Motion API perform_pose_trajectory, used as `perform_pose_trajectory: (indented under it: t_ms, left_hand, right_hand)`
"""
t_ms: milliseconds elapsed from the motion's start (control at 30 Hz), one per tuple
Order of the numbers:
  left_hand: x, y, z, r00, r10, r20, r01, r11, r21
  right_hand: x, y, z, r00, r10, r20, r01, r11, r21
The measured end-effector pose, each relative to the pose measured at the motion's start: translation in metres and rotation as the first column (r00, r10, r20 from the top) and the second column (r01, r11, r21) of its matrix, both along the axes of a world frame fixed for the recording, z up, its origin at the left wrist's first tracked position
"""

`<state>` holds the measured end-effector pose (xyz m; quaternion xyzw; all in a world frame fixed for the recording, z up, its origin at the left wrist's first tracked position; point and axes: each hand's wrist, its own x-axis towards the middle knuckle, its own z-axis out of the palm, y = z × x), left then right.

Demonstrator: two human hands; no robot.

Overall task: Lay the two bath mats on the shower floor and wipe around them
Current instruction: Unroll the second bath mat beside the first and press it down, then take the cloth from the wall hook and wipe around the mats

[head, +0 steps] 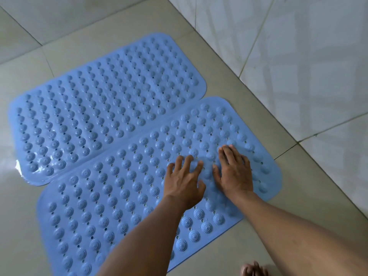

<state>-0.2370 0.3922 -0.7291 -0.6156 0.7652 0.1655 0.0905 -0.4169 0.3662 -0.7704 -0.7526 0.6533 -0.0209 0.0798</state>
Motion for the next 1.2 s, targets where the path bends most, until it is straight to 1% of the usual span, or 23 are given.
perform_pose_trajectory:
  t_ms: [100, 200, 267, 367, 467, 633, 733, 867, 967, 1033, 1200]
  left_hand:
    - [0.011, 0.002, 0.007, 0.999, -0.049, -0.006, 0.049, 0.996, 0.077]
    - [0.029, 0.012, 0.022, 0.999, -0.036, -0.005, 0.036, 0.993, 0.112]
    - [0.048, 0.017, 0.043, 1.0, -0.018, 0.025, 0.015, 0.993, 0.113]
    - [0.083, 0.004, 0.09, 0.995, 0.008, 0.096, -0.017, 0.995, 0.099]
    - [0.121, -0.028, 0.158, 0.985, 0.078, 0.151, -0.08, 0.997, 0.012]
    - [0.174, -0.078, 0.309, 0.954, 0.212, 0.212, -0.176, 0.968, -0.179]
    - [0.2, -0.092, 0.404, 0.927, 0.31, 0.212, -0.242, 0.925, -0.293]
    - [0.232, -0.103, 0.508, 0.898, 0.411, 0.157, -0.315, 0.85, -0.423]
    - [0.252, -0.11, 0.564, 0.881, 0.46, 0.111, -0.352, 0.794, -0.496]
    - [0.26, -0.113, 0.589, 0.874, 0.479, 0.079, -0.372, 0.766, -0.525]
    - [0.263, -0.11, 0.613, 0.881, 0.472, 0.039, -0.376, 0.747, -0.549]
  right_hand:
    - [0.008, 0.006, 0.007, 0.999, -0.03, -0.031, 0.033, 0.997, 0.068]
    - [0.015, 0.004, 0.026, 0.998, -0.005, -0.068, 0.017, 0.984, 0.179]
    - [0.027, -0.005, 0.05, 0.998, 0.026, -0.06, -0.012, 0.975, 0.222]
    - [0.058, -0.035, 0.105, 0.994, 0.103, -0.031, -0.094, 0.972, 0.215]
    - [0.098, -0.077, 0.187, 0.983, 0.182, -0.025, -0.176, 0.972, 0.158]
    - [0.16, -0.134, 0.349, 0.962, 0.273, 0.012, -0.272, 0.961, -0.053]
    - [0.188, -0.156, 0.442, 0.946, 0.322, 0.039, -0.315, 0.941, -0.126]
    - [0.212, -0.168, 0.549, 0.925, 0.364, 0.107, -0.333, 0.914, -0.234]
    - [0.224, -0.173, 0.606, 0.913, 0.387, 0.132, -0.332, 0.89, -0.311]
    - [0.23, -0.174, 0.632, 0.906, 0.4, 0.14, -0.335, 0.878, -0.341]
    - [0.242, -0.176, 0.656, 0.901, 0.41, 0.141, -0.347, 0.876, -0.335]
